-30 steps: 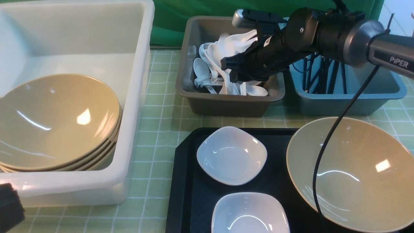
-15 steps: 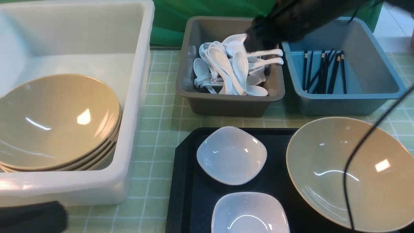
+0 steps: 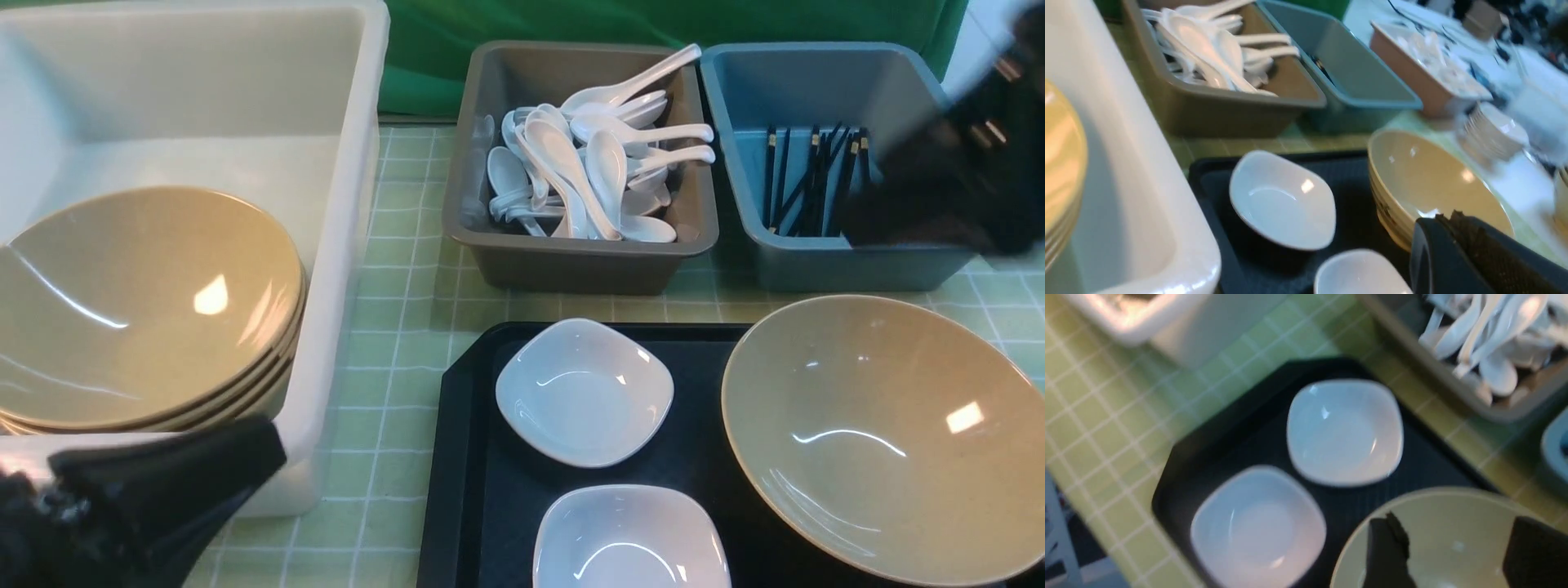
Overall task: On green table put chopsticks spoon bowls plates into blue grey white boxes.
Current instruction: 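Grasp the large bowl on the tray by its rim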
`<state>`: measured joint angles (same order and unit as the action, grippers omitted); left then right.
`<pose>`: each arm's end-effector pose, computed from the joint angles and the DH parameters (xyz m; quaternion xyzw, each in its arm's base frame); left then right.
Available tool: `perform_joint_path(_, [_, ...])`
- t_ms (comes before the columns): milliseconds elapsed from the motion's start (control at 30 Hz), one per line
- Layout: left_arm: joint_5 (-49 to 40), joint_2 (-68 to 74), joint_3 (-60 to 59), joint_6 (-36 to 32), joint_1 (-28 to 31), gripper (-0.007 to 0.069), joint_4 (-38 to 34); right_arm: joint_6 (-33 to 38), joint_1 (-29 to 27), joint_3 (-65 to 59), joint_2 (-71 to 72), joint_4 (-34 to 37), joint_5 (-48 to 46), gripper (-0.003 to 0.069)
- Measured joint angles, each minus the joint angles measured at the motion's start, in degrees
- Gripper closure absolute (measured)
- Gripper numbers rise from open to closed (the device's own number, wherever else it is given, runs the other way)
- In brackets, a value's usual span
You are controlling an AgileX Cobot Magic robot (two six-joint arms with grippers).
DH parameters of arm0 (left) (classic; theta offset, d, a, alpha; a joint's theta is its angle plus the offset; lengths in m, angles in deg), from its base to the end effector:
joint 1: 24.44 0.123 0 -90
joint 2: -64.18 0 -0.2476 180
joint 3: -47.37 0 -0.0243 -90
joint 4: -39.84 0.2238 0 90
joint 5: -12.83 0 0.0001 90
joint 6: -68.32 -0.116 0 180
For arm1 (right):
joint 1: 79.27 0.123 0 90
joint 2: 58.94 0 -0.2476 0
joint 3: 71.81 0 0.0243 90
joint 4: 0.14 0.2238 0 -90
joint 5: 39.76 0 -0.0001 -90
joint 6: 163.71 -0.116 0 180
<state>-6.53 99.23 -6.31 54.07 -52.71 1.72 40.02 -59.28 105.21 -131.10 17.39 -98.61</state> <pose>0.1037 -0.0828 0.2666 0.1042 0.7804 -0.3342 0.5180 0.1932 0.1021 0.3634 -0.3187 0.8523 0.1382 0.3910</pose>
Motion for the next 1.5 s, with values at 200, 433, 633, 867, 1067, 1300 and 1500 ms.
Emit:
perform_joint_path(200, [-4.0,12.6,4.9,-1.6,0.0,0.0627,-2.6,0.0,0.0,-12.1,11.0,0.0,-0.2,0.0421])
perform_joint_path(433, [-16.5,32.8,20.5,-7.5,0.0,0.0619,-3.0,-1.3,0.0,-20.4,17.7,0.0,-0.4,0.0627])
perform_joint_path(633, [-25.2,52.6,35.6,-9.1,-0.2,0.0473,-4.2,-4.2,0.0,-22.9,24.9,0.0,1.3,0.0634])
perform_joint_path(867, [-28.8,71.3,52.7,-9.1,-5.9,0.0155,-4.2,-5.6,0.0,-22.9,31.3,0.0,1.3,0.0634])
perform_joint_path(1067, [-32.6,85.6,65.5,-3.5,-7.8,0.0082,-4.3,-5.7,0.0,-22.9,32.4,-0.2,0.7,0.0632])
perform_joint_path(1300, [-34.1,96.1,75.1,-2.4,-8.9,0.0084,-4.4,-5.8,0.0,-22.9,32.4,-1.0,-0.8,0.0624])
perform_joint_path(1500, [-34.3,99.6,76.1,-5.4,-10.1,0.0194,-6.4,-5.8,0.0,-22.9,32.4,-2.5,-1.6,0.0623])
